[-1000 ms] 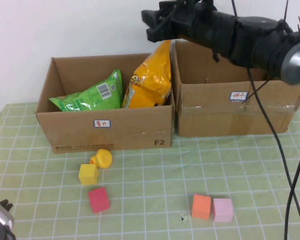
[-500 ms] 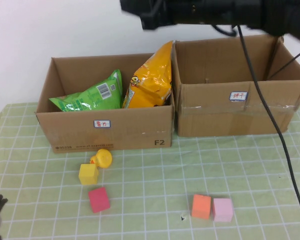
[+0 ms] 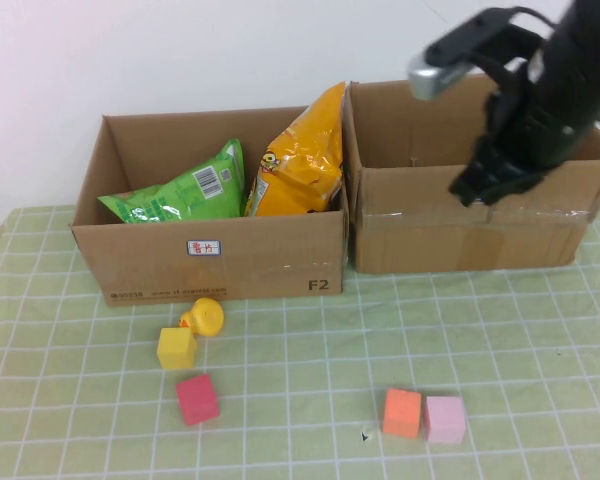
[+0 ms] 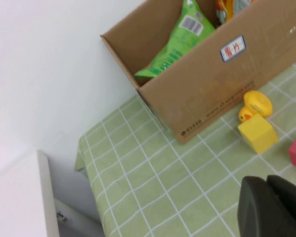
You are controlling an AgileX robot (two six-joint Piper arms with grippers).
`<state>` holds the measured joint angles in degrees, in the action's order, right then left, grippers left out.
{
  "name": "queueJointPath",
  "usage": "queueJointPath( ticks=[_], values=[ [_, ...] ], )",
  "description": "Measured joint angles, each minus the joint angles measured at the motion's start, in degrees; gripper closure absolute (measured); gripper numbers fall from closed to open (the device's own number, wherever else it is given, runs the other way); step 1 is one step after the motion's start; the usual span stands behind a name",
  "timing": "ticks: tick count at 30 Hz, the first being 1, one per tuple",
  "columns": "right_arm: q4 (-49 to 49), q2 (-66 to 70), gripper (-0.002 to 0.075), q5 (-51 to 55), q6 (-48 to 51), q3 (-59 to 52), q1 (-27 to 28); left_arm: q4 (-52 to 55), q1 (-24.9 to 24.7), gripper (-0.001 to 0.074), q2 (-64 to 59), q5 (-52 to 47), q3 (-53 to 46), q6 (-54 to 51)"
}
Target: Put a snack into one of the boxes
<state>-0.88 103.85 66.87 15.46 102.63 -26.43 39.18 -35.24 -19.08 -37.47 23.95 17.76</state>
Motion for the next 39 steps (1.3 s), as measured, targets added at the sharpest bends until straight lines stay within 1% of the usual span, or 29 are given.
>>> queueJointPath(
  ticks=[2, 6, 10, 13, 14, 17, 24, 29, 33, 39],
  values=[
    [-2.03, -3.53, 0.0717, -4.32, -2.95, -5.38, 0.12, 0.00, 0.00, 0.0736, 1.02, -0.33, 0.00, 0.14],
    [-3.50, -12.28, 0.0717, -15.27, -7.43, -20.53, 0.12, -0.48, 0.00, 0.0736, 3.49, -0.64, 0.00, 0.36],
    [-3.94, -21.90, 0.0717, -26.42, -8.94, -35.99, 0.12, -0.89, 0.00, 0.0736, 6.75, 0.06, -1.63, 0.77],
    [-3.97, -30.11, 0.0717, -31.25, -7.74, -46.13, 0.01, -0.97, 0.00, 0.0736, 9.14, 2.23, -3.66, 0.91],
    [-3.97, -35.59, 0.0717, -32.19, -7.17, -52.22, -0.13, -1.35, 0.00, 0.0736, 10.45, 4.14, -4.26, 1.07],
    [-4.00, -45.22, 0.0717, -32.57, -6.65, -59.17, -0.21, -1.47, 0.00, 0.0736, 11.40, 5.70, -4.60, 1.20],
    [-4.40, -69.53, 0.0717, -32.57, -6.50, -69.17, -0.21, -1.28, 0.00, 0.0736, 11.40, 6.19, -4.60, 1.29],
    [-5.29, -83.33, 0.0717, -32.47, -6.74, -73.49, -0.21, 0.72, 0.00, 0.0736, 11.40, 6.44, -5.08, 3.11],
    [-5.44, -88.28, 0.0717, -32.26, -7.83, -76.79, -0.21, 1.76, 0.00, 0.0736, 11.40, 6.66, -5.08, 4.15],
    [-5.44, -88.86, 0.0718, -33.11, -8.02, -79.48, -0.21, 2.49, 0.00, 0.0736, 11.40, 6.88, -5.08, 4.24]
  ],
)
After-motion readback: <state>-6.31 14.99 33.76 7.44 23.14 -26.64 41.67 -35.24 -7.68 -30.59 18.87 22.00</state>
